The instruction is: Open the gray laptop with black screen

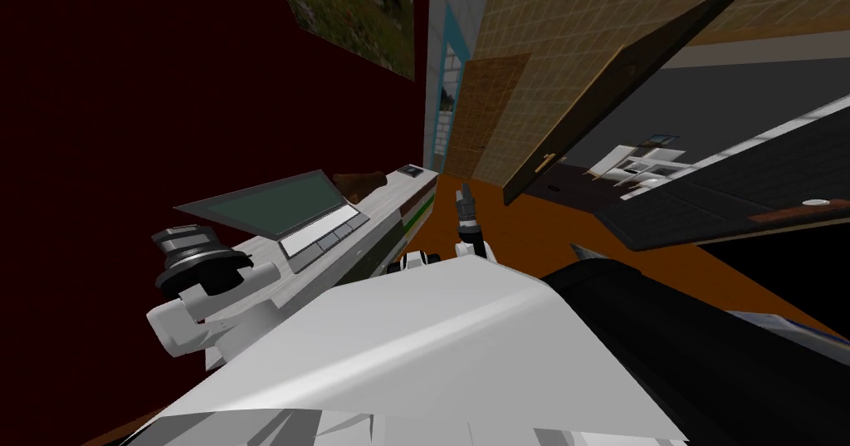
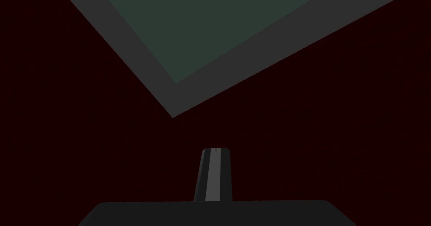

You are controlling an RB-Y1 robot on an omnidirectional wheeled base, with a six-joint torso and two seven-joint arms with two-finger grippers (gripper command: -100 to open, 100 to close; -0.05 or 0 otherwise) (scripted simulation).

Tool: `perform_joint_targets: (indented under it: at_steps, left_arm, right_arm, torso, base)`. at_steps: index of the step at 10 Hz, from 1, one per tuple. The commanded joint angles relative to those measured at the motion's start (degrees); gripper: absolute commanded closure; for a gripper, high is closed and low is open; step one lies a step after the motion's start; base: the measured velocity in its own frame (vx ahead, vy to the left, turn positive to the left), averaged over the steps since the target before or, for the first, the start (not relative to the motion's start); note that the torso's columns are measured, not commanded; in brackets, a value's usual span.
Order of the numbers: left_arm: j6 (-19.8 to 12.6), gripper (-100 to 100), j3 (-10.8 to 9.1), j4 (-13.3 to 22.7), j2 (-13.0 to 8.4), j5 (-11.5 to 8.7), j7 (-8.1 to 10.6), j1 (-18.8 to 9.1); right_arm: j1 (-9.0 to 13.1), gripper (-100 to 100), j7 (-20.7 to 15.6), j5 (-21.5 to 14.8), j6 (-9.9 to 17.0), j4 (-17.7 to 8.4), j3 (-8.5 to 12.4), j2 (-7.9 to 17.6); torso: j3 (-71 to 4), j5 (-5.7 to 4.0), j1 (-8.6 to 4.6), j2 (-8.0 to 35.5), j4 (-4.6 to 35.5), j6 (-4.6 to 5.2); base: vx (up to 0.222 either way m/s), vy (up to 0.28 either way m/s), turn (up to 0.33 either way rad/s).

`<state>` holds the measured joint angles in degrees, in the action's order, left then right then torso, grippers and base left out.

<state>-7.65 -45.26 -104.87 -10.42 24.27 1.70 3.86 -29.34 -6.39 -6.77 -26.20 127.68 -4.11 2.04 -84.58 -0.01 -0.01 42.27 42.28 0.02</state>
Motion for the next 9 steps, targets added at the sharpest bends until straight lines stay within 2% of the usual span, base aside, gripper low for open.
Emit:
perform_joint_targets:
  at_steps: [1, 2, 4, 5, 7, 8, 9]
  left_arm:
    - [3.8, 100, -0.13, 0.4, 0.2, 0.2, 0.12, -0.1]
    - [5.8, 100, -0.71, 2.5, 1.5, 1.6, 0.71, -0.5]
    - [9.1, 100, -0.71, 2.5, 1.5, 1.6, 0.71, -0.5]
    - [10.8, 100, -1.29, 4.5, 2.8, 3.1, 1.3, -1.0]
    - [14.0, 100, -1.29, 4.5, 2.8, 3.1, 1.3, -1.0]
    - [14.7, 100, -1.29, 4.5, 2.8, 3.1, 1.3, -1.0]
    - [16.6, 100, -1.87, 6.6, 4.1, 4.5, 1.89, -1.4]
  right_arm:
    - [0.0, 0, 0.0, 0.0, 0.0, 0.0, 0.0, 0.0]
    - [0.0, 0, 0.0, 0.0, 0.0, 0.0, 0.0, 0.0]
    - [0.0, 0, 0.0, 0.0, 0.0, 0.0, 0.0, 0.0]
    - [0.0, 0, 0.0, 0.0, 0.0, 0.0, 0.0, 0.0]
    - [0.0, 0, 0.0, 0.0, 0.0, 0.0, 0.0, 0.0]
    - [0.0, 0, 0.0, 0.0, 0.0, 0.0, 0.0, 0.0]
    - [0.0, 0, 0.0, 0.0, 0.0, 0.0, 0.0, 0.0]
  torso:
    - [0.0, 0.01, 0.04, 0.0, 0.0, 0.01]
    - [0.0, 0.02, 0.08, 0.1, 0.0, -0.01]
    - [0.0, -0.02, -0.05, 0.0, 0.0, 0.0]
    - [0.0, 0.0, 0.01, 0.0, 0.0, 0.01]
    - [0.0, 0.0, 0.0, 0.0, 0.0, 0.0]
    - [0.0, 0.02, 0.07, 0.0, 0.0, 0.01]
    - [0.0, 0.04, 0.12, 0.1, 0.0, -0.01]
  base:
    - [0.005, -0.008, -0.017]
    - [0.021, -0.033, 0.181]
    - [0.024, -0.038, 0.055]
    - [0.019, -0.046, 0.159]
    - [0.019, -0.036, 0.055]
    - [0.005, -0.001, -0.02]
    - [0.025, -0.028, 0.185]
